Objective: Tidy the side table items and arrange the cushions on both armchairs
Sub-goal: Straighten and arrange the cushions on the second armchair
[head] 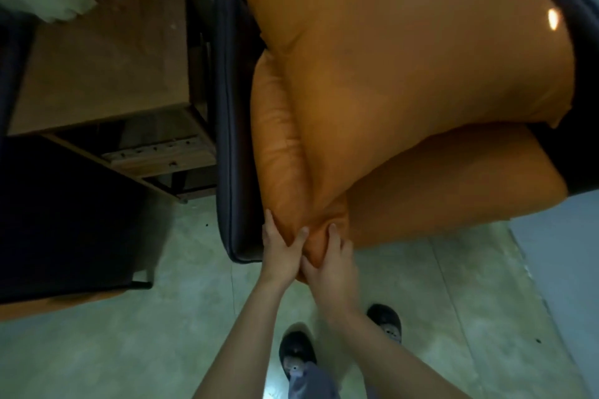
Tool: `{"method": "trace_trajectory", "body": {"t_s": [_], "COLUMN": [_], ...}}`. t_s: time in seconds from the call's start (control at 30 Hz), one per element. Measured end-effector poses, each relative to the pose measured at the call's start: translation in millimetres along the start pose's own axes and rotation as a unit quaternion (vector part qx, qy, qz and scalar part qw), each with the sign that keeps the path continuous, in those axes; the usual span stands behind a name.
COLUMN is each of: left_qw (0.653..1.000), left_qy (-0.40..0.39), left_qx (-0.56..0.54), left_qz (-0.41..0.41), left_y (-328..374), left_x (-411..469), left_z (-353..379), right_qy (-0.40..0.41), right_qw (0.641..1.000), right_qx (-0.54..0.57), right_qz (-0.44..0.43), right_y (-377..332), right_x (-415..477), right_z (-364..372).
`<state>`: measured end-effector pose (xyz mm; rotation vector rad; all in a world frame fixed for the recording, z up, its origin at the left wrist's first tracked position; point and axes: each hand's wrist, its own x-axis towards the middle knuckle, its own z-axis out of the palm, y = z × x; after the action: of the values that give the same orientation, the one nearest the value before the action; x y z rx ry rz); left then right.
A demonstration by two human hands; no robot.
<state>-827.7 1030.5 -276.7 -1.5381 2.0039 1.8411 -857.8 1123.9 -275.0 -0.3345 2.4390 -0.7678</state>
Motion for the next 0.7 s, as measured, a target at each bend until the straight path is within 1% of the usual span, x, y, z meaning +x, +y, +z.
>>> {"method": "trace_trajectory", "body": {"t_s": [0.13, 0.27, 0.37, 0.47, 0.57, 0.63, 0.7], "left_qw": [1.000, 0.999, 0.998, 0.997, 0.989, 0.979, 0.969], "left_qy": [-0.002, 0.018, 0.019, 0.020, 0.027, 0.026, 0.032], "left_qx": [0.013, -0.027, -0.035, 0.008, 0.067, 0.105, 0.140], "left_qz": [-0.001, 0.019, 0.038, 0.076, 0.131, 0.170, 0.202], "left_y": [-3.5, -2.8, 8.7, 30.2, 57.4, 79.3, 99.9], "left_x": [-4.7, -24.4, -49.4, -73.0, -88.2, -96.6, -105.4], "left_z": [2.8, -2.6, -3.2, -4.8, -8.4, -10.3, -13.1], "right_qy": [-0.011, 0.000, 0.012, 0.028, 0.072, 0.091, 0.098], "right_qw": [0.999, 0.998, 0.994, 0.988, 0.976, 0.968, 0.966], "right_qx": [-0.053, -0.067, -0.092, -0.093, -0.106, -0.123, -0.126], "right_qz": [0.003, -0.010, -0.060, -0.121, -0.178, -0.200, -0.204], "right_y": [-1.2, -0.4, -4.0, -12.3, -16.9, -15.7, -12.6], "right_x": [-0.9, -10.7, -20.2, -30.0, -34.7, -33.8, -33.2], "right_z": [-1.1, -5.7, -21.8, -52.5, -90.3, -116.3, -142.6]}}
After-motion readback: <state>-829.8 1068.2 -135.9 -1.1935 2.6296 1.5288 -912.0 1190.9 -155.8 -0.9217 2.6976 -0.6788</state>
